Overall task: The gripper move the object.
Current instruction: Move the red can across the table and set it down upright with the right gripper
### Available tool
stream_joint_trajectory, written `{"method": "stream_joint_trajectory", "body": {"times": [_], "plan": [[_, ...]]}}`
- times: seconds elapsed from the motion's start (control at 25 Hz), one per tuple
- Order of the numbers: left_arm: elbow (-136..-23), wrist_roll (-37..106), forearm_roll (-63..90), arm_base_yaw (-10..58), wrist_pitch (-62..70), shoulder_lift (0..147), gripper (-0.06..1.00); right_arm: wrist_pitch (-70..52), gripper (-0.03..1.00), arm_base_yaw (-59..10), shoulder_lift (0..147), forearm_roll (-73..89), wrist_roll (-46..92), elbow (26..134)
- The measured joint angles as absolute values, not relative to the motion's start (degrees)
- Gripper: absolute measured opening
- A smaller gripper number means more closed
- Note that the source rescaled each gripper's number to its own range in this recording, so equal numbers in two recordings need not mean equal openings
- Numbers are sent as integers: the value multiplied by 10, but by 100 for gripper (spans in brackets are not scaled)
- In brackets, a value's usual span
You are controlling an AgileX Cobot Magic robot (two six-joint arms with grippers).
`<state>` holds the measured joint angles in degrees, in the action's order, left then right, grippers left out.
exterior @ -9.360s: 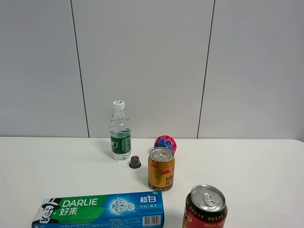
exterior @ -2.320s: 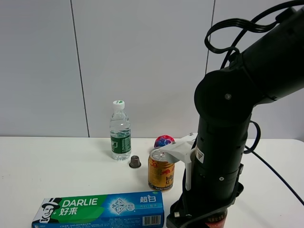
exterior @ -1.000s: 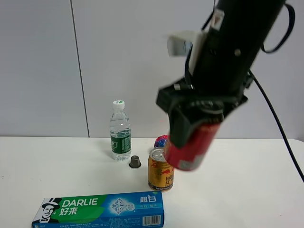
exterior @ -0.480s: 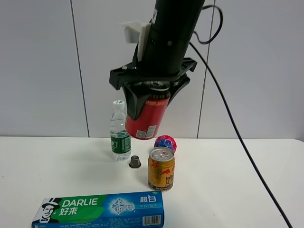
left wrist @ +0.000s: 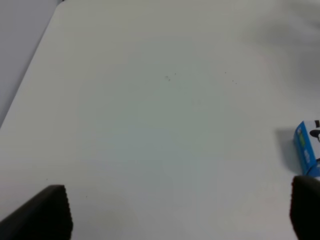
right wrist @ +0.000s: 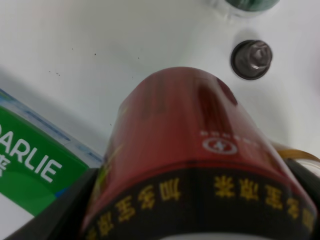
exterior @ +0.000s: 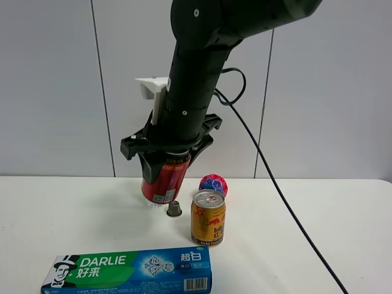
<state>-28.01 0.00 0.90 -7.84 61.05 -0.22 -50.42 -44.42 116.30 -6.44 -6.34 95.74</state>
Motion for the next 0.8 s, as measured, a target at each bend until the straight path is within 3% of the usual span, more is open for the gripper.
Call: {"method": "stream_joint_trajectory", "body": {"times": [0.8], "plan": [[-280,0,9,-78,611,-2,100,-443,0,-444,1239,-63,-52,961]]}}
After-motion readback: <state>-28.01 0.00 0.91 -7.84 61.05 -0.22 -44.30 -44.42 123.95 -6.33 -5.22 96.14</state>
